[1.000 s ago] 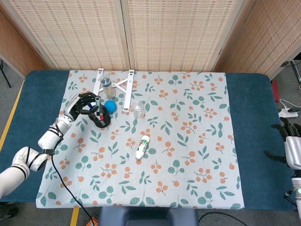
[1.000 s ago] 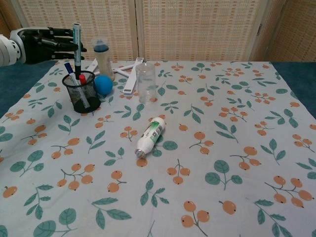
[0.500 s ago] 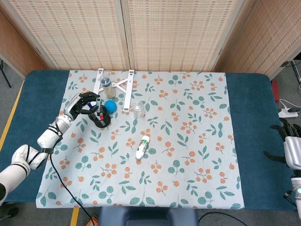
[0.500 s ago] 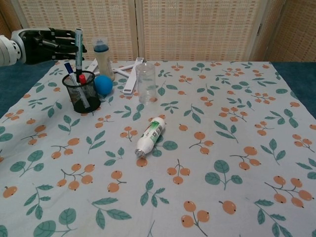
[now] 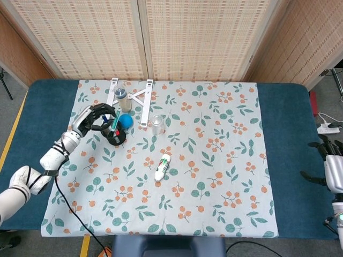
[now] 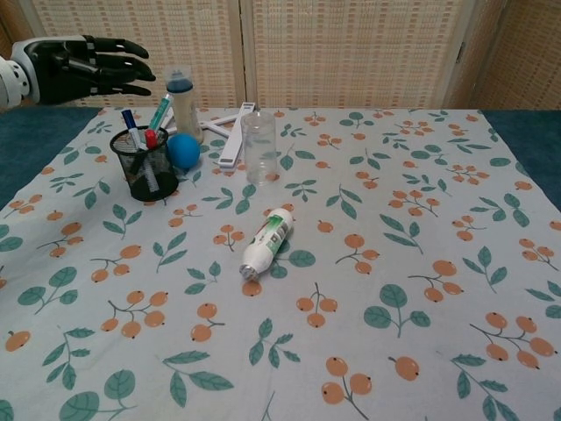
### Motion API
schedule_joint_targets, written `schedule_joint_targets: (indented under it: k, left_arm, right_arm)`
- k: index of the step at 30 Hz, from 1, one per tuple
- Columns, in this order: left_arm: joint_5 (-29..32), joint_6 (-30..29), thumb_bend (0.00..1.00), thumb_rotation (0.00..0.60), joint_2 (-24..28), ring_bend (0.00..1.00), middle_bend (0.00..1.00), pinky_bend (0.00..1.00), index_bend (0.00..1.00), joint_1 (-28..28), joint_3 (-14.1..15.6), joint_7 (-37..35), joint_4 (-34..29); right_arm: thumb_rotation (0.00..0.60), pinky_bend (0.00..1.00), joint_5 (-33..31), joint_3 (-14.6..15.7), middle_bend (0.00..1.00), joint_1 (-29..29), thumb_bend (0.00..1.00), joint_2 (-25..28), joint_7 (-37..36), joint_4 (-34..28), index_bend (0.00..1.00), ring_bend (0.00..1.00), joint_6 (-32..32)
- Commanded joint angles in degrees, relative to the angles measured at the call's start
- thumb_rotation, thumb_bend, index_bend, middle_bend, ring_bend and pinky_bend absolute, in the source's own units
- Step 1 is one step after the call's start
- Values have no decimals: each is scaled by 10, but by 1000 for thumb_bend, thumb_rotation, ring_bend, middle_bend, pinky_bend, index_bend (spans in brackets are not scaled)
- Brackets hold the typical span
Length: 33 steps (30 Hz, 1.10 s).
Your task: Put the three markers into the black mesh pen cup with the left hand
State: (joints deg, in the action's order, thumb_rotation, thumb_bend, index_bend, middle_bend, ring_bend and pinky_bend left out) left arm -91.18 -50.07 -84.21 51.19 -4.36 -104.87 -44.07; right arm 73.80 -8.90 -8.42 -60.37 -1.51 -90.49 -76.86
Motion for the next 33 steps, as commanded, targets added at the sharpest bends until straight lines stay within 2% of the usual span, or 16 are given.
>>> schedule_joint_targets:
  k: [1,2,4,6,8,9,12,18,24,33]
  left_arm:
    - [61,-122,352,600,107,203,454,237,459,-102,-17,412,-237]
    - [91,-149,352,600,119,203,449,240,457,-128,-23,508,-289]
    - [159,-247,353,600,121,203,438,245,452,-195,-31,749,-386]
    - [178,-317,352,600,109,203,413,248,437,-231,-25,890,-414]
    - [178,-379,353,600,88,203,380,249,418,-262,-15,997,-408]
    - [176,-395,353,600,79,201,360,246,408,-271,-10,1026,-398]
    - [177,-415,353,600,57,172,284,218,355,-296,2,1080,-357]
    - [213,-397,352,600,40,71,161,146,233,-334,7,1128,-296]
    - [234,-381,352,600,33,65,142,140,253,-360,-3,1122,-273]
    - [224,-361,353,600,26,54,122,135,252,-373,-16,1099,-259]
  right_arm:
    - [600,95,6,1,87,1,25,2,-6,0,282,202,-1]
    - [600,95,8,2,87,1,24,2,-7,0,282,202,-3]
    - [600,95,11,3,87,1,25,3,-8,-1,282,202,-4]
    - [600,94,14,4,87,1,25,2,-8,-1,281,202,-3]
    - [600,94,17,5,87,0,25,1,-5,-2,278,202,-5]
    - [600,94,19,6,87,0,25,0,-4,-2,273,202,-5]
    - [600,94,23,8,87,-1,25,-1,0,-4,265,202,-5]
    - [600,95,26,9,87,1,25,-1,8,-9,265,202,-11]
    - [600,94,28,10,87,-1,24,-2,11,-11,265,202,-9]
    - [600,95,28,10,87,-1,24,-4,18,-12,265,202,-12]
